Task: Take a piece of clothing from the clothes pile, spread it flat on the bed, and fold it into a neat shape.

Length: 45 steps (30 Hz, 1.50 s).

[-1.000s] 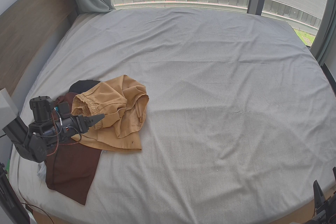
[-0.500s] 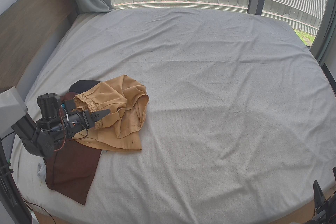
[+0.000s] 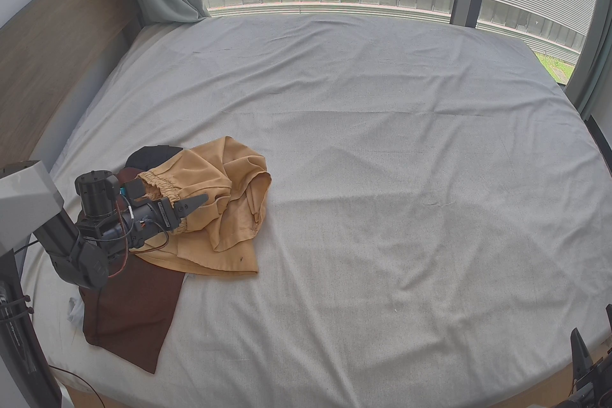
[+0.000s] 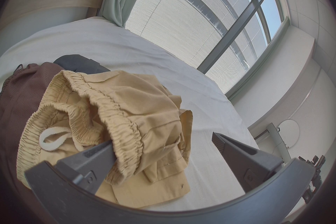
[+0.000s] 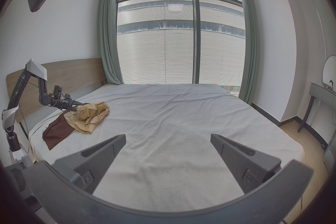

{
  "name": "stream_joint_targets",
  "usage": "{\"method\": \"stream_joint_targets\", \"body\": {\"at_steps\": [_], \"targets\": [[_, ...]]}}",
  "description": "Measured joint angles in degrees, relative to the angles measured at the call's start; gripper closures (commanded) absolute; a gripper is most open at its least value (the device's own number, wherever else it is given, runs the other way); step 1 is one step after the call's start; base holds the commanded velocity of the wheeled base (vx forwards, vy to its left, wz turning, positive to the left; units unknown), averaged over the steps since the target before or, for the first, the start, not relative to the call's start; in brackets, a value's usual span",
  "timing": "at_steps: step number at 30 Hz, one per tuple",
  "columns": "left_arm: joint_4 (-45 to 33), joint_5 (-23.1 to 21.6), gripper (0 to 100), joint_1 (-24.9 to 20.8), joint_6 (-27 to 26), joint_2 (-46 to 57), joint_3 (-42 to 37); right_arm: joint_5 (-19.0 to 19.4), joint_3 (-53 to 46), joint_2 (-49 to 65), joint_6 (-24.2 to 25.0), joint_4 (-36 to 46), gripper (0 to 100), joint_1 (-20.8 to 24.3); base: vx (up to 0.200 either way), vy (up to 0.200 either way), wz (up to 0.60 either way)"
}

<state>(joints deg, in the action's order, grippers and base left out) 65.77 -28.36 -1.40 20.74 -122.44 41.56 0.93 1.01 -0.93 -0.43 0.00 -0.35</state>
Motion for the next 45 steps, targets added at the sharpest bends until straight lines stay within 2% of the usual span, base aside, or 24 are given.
{"method": "stream_joint_targets", "body": {"at_steps": [4, 11, 12, 26, 35, 45], "targets": [[2.9, 0.1, 0, -0.1, 1.3, -1.6, 0.0, 0.0, 0.0, 0.0, 0.0, 0.0, 0, 0.0, 0.000, 0.000, 0.00], [3.0, -0.1, 0, -0.3, 1.5, -3.1, -0.2, 0.0, 0.0, 0.0, 0.0, 0.0, 0, 0.0, 0.000, 0.000, 0.00], [3.1, -0.1, 100, -0.4, 1.5, -3.3, 0.0, 0.0, 0.0, 0.0, 0.0, 0.0, 0, 0.0, 0.000, 0.000, 0.00], [3.3, -0.5, 100, 0.2, 2.0, -3.9, 0.1, 0.0, 0.0, 0.0, 0.0, 0.0, 0, 0.0, 0.000, 0.000, 0.00], [10.4, -1.9, 100, -0.1, 8.1, -1.7, -4.5, 0.0, 0.0, 0.0, 0.0, 0.0, 0, 0.0, 0.000, 0.000, 0.00], [14.0, -4.9, 100, -0.4, 12.6, 4.7, -11.8, 0.0, 0.0, 0.0, -0.1, 0.0, 0, 0.0, 0.000, 0.000, 0.00]]}}
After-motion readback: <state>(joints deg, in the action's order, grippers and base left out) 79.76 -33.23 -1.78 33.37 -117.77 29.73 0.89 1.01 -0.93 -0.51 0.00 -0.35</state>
